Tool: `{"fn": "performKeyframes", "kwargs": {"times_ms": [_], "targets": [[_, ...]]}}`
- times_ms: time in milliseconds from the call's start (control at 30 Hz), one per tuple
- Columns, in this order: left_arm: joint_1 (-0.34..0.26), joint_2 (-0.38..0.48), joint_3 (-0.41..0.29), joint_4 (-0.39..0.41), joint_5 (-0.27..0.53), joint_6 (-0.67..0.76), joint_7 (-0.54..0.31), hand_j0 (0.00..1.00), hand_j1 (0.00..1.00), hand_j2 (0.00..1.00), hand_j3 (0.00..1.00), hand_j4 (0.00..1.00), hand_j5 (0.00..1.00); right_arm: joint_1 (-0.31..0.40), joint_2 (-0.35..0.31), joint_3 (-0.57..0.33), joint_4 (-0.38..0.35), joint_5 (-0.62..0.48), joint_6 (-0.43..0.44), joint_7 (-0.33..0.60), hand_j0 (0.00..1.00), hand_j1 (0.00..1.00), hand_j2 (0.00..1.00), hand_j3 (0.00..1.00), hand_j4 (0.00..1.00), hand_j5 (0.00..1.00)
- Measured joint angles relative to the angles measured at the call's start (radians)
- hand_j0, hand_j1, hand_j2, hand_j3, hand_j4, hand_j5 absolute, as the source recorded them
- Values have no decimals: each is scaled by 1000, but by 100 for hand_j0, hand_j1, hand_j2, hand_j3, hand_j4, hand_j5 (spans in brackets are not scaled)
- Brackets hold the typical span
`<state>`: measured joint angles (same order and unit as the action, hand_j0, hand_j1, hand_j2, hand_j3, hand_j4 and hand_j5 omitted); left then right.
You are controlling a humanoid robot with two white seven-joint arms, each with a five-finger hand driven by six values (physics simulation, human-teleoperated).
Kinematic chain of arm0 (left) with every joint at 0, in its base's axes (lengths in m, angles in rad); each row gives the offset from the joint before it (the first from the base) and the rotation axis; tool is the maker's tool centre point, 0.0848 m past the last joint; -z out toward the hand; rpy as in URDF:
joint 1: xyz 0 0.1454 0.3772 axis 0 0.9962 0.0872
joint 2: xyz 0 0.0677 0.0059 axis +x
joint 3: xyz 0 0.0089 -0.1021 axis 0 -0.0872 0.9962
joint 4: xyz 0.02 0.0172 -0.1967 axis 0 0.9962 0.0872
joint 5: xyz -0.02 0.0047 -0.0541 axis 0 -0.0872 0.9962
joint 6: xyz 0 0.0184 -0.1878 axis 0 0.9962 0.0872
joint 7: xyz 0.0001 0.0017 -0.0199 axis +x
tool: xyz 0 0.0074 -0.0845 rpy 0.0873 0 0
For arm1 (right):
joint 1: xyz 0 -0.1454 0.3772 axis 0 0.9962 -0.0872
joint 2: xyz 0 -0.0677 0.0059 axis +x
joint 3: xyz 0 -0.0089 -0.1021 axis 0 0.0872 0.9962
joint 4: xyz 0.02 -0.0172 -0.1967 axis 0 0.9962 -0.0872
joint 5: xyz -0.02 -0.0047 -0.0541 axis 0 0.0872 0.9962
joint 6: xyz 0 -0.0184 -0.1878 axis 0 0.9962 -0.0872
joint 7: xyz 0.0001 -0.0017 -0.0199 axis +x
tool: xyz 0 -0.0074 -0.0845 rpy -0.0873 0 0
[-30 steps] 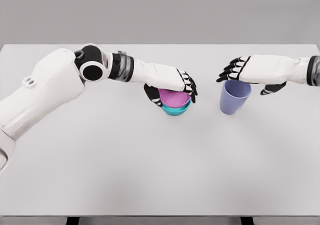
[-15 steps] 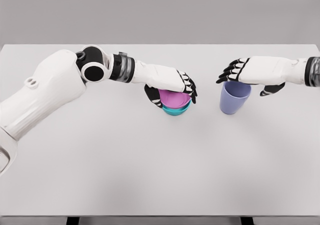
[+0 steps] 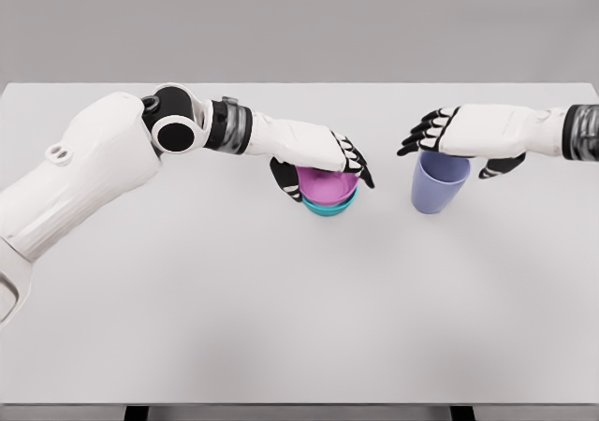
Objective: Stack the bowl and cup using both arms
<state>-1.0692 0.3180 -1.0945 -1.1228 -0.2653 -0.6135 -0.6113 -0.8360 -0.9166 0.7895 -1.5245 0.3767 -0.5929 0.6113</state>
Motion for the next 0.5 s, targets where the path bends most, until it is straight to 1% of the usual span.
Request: {"fn": "performKeyframes", "kwargs": {"times_ms": [133, 500], "targets": [[0, 1, 1, 0, 0, 0, 0, 99, 99, 99, 99, 99, 99, 0, 1, 11, 5, 1, 0, 0, 100, 100, 100, 100, 100, 100], [-6, 8, 4, -4, 10, 0, 0, 100, 100, 100, 100, 100, 100, -3, 2, 15, 7, 2, 0, 0, 100, 100, 100, 100, 100, 100]]}}
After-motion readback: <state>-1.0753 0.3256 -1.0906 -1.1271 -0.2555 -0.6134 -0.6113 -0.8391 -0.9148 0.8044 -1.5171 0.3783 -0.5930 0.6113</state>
